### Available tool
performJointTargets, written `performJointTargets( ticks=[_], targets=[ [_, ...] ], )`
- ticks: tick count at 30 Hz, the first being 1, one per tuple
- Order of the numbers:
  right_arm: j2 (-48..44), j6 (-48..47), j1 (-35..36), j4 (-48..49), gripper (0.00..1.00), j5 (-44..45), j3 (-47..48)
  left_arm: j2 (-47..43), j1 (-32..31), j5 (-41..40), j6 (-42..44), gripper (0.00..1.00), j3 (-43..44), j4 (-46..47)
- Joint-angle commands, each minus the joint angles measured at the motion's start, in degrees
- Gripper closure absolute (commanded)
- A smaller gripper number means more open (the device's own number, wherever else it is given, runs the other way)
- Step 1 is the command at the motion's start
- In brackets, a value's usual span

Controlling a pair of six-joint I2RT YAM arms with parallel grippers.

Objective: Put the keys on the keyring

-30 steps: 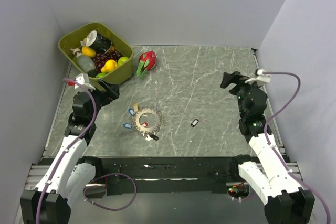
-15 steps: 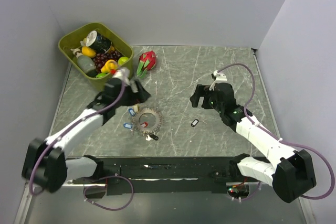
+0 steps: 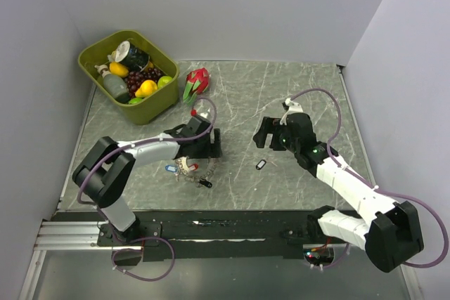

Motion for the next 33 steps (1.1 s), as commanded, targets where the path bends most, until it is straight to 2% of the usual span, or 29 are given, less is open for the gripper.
performJointTargets(
  ticks=[1, 4, 6, 11, 16, 22, 25, 30, 33],
  targets=[
    [-2.43, 0.45, -0.1, -2.3, 0.0, 1.44, 0.75, 3.49, -3.55, 3.48, -1.56, 0.13, 2.77, 3.28],
    [-3.84, 0.62, -0.19, -1.69, 0.0, 1.53, -1.0, 6.74, -5.4, 6.04, -1.65, 0.21, 4.17, 5.4],
    [-4.19, 0.71, -0.71, -0.38, 0.0, -0.13, -1.89, 8.5, -5.84, 7.8, -2.0, 0.23, 5.4, 5.66],
    [-2.79, -0.34, -0.8, -1.25, 0.0, -2.07, -1.01, 4.66, -5.75, 1.85, -1.92, 0.11, 7.51, 0.75],
    [1.51, -2.1, -0.63, 1.99, 0.0, -5.23, -1.01, -2.03, -3.83, -4.75, -0.24, 0.06, 8.4, -4.96],
    [15.03, -3.42, 2.18, 2.8, 0.0, -10.06, 6.08, -9.15, 8.82, -1.86, 1.78, 0.06, 2.86, -7.95],
    [22.77, -3.77, 6.39, 0.69, 0.0, -7.1, 11.79, -9.77, 12.95, -1.25, 3.54, 0.06, 1.28, -9.02],
    [34.46, -2.89, 11.23, -2.92, 0.13, -3.39, 20.33, -6.7, 14.11, 0.94, 3.01, 0.1, -1.71, -8.93],
    [39.3, -2.45, 12.72, -3.45, 0.28, -4.44, 22.36, -4.59, 14.11, 3.5, 2.48, 0.14, -3.12, -6.56]
  ],
)
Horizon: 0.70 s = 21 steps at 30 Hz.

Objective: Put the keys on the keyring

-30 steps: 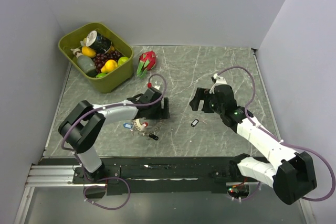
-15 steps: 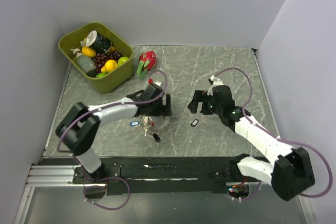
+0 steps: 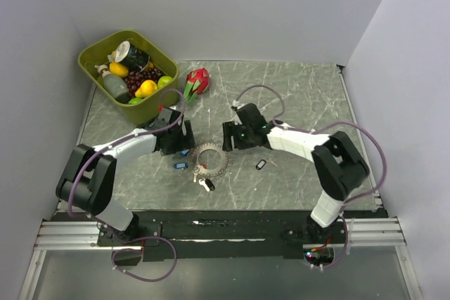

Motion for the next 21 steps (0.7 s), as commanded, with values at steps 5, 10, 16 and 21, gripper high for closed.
performJointTargets(
  ticks=[5, 10, 16, 21],
  targets=[
    [6.59, 2.03, 4.87, -0.26, 0.53, -0.69, 2.15, 4.82, -0.25, 5.65, 0.67, 0.24, -1.15, 2.94],
    [1.07, 5.64, 8.73, 4.14, 0.65, -5.26, -4.35, 5.88, -0.42, 8.02, 1.46, 0.35, 0.34, 4.61],
    [-2.99, 9.24, 11.12, 5.04, 0.68, -7.65, -6.91, 6.85, -0.43, 7.34, 3.48, 0.27, 4.03, 3.92],
    [-6.5, 8.54, 10.95, 1.08, 0.44, 0.35, -5.34, 2.9, -0.43, 1.0, 3.92, 0.17, 6.67, -1.43]
  ],
)
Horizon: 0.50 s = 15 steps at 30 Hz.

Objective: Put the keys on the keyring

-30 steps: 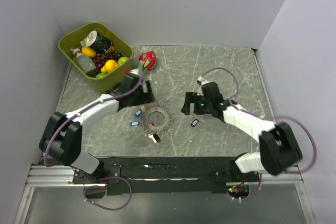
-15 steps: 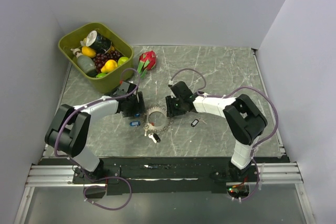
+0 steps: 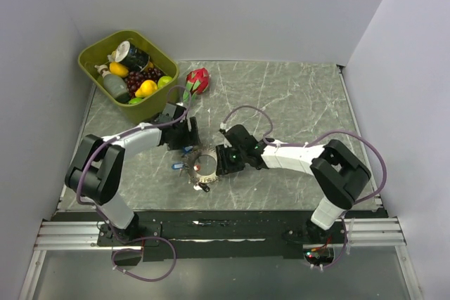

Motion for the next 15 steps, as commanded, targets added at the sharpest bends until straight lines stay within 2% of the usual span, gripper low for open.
performJointTargets(
  ticks=[1, 3, 5, 9, 15],
  targets=[
    [-6.24, 0.08, -0.49, -2.62, 0.4, 7.28, 2.34, -5.75, -0.23, -4.45, 0.62, 0.17, 3.24, -4.92],
    [-7.22, -0.62, -1.01, -2.98, 0.31, 9.67, 3.05, -7.44, -0.23, -6.19, -0.6, 0.16, 1.93, -6.24],
    [-7.4, -1.24, -1.71, -2.37, 0.28, 9.76, 3.49, -9.64, -0.23, -6.9, -1.75, 0.17, -1.06, -7.39],
    [-4.85, -1.41, -4.61, -0.97, 0.28, 6.17, 4.89, -11.05, -0.14, -5.16, -5.26, 0.19, -5.98, -7.92],
    [1.56, -2.73, -6.46, 0.18, 0.3, 2.91, 7.7, -11.84, -0.23, 2.65, -8.07, 0.25, -13.45, -0.72]
  ],
)
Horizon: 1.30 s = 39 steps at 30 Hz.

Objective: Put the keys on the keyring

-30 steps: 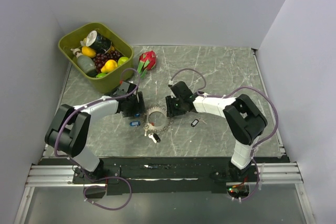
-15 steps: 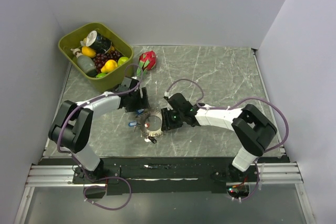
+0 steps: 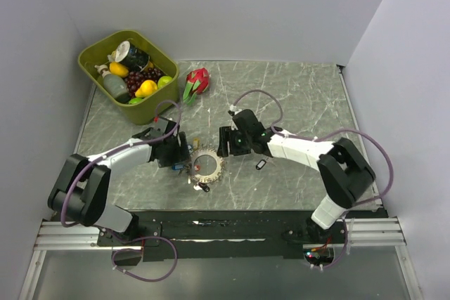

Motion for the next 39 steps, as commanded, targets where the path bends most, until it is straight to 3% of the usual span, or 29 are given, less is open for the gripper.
performJointTargets(
  ticks=[1, 5, 9, 14, 17, 21, 28, 39],
  targets=[
    [5.25, -1.4, -0.61, 1.8, 0.3, -2.91, 3.45, -0.52, -0.21, 6.34, -3.69, 0.26, -3.57, 4.73],
    [7.46, 0.09, -0.61, 4.61, 0.34, -5.9, 2.05, 2.81, -0.21, 8.19, -3.86, 0.31, -2.62, 8.07],
    [6.07, 1.5, 0.09, 7.16, 0.49, -7.66, -1.82, 7.2, -0.47, 9.68, -2.29, 0.33, -0.07, 9.92],
    [1.84, 2.82, 0.89, 12.6, 0.56, -13.45, -7.7, 8.98, -0.56, 10.92, -0.53, 0.34, 4.5, 10.1],
    [0.26, 3.96, 1.33, 13.49, 0.56, -13.99, -9.29, 8.45, -0.56, 7.42, 0.88, 0.31, 7.22, 7.12],
    [-4.47, 3.26, 1.33, 9.03, 0.51, -6.64, -8.69, 5.12, -0.56, 1.27, 2.64, 0.27, 9.16, 2.46],
    [-7.65, -1.39, 0.98, 3.22, 0.4, -0.99, -2.89, 5.11, -0.56, -4.46, 2.82, 0.3, 9.43, -2.12],
    [0.51, -2.46, -1.13, 0.05, 0.41, -3.53, 1.16, 1.23, -1.43, 5.29, 3.34, 0.34, 3.1, 2.63]
  ],
)
